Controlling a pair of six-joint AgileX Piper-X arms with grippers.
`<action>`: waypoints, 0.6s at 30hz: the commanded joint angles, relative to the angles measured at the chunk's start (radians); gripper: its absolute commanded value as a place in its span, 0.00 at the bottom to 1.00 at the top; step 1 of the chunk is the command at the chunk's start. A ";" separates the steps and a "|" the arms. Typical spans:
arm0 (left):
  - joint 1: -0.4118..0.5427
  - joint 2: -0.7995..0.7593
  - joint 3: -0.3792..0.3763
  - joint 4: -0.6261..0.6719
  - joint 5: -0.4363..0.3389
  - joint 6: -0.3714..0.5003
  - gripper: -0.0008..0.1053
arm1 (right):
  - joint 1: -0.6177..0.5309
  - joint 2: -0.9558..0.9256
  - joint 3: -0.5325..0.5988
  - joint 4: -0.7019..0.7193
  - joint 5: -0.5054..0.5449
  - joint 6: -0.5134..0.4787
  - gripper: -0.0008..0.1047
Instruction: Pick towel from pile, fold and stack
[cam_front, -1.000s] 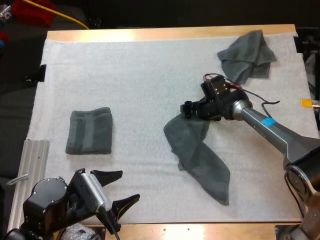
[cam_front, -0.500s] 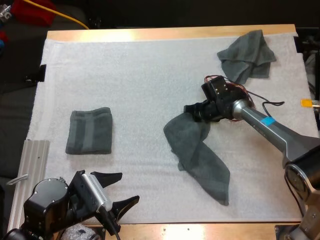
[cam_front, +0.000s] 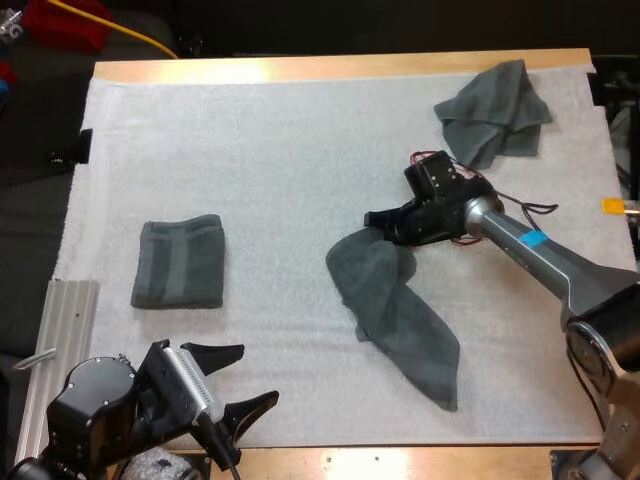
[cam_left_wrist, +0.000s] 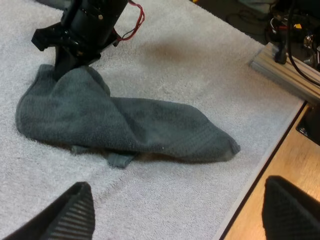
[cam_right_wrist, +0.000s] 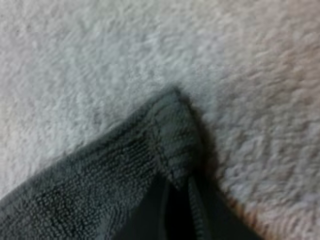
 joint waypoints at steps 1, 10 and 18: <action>-0.006 0.003 -0.006 -0.002 -0.002 -0.008 0.64 | 0.004 0.008 0.005 0.015 -0.040 0.004 0.01; -0.006 0.003 -0.006 -0.002 -0.002 0.003 0.64 | 0.004 -0.090 0.005 -0.015 0.019 -0.049 0.01; -0.006 0.003 -0.006 -0.002 -0.002 0.012 0.64 | 0.004 -0.158 -0.046 -0.067 0.038 -0.049 0.01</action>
